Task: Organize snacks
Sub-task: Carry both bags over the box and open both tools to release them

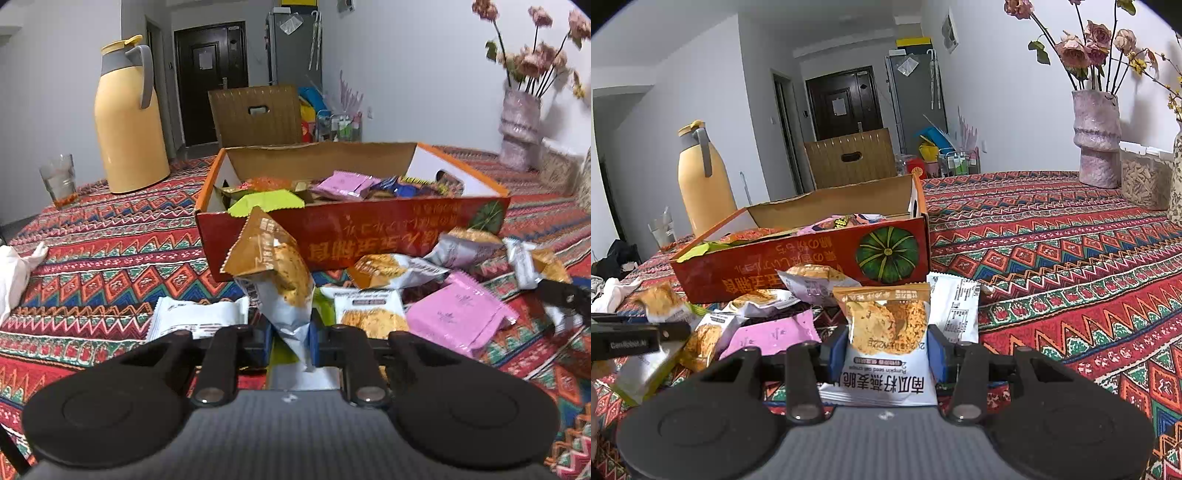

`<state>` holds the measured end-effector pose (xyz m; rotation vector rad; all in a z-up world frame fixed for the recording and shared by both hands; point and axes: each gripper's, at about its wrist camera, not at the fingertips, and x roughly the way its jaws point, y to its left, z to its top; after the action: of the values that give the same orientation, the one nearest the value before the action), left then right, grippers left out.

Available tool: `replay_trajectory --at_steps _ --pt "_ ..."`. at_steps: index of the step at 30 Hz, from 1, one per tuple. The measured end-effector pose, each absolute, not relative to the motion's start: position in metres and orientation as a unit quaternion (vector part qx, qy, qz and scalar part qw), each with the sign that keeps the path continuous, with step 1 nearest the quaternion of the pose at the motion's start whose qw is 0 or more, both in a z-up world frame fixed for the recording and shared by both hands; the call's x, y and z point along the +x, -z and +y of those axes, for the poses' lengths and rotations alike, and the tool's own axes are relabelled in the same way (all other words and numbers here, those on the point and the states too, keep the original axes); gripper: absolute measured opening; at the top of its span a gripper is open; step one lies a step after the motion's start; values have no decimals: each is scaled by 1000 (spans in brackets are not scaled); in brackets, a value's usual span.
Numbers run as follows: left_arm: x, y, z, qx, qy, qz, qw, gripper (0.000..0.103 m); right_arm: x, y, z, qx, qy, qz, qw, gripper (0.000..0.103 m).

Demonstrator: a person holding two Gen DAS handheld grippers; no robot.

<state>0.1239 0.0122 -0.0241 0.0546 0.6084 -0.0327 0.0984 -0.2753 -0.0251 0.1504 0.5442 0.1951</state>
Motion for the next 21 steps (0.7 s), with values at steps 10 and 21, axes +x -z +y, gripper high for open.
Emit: replay_trajectory --at_steps 10,21 --pt "106 5 8 26 23 267 963 17 86 16 -270 60 -103 242 963 44" --pt "112 -40 -4 28 22 219 975 17 98 -31 -262 43 -113 182 976 44"
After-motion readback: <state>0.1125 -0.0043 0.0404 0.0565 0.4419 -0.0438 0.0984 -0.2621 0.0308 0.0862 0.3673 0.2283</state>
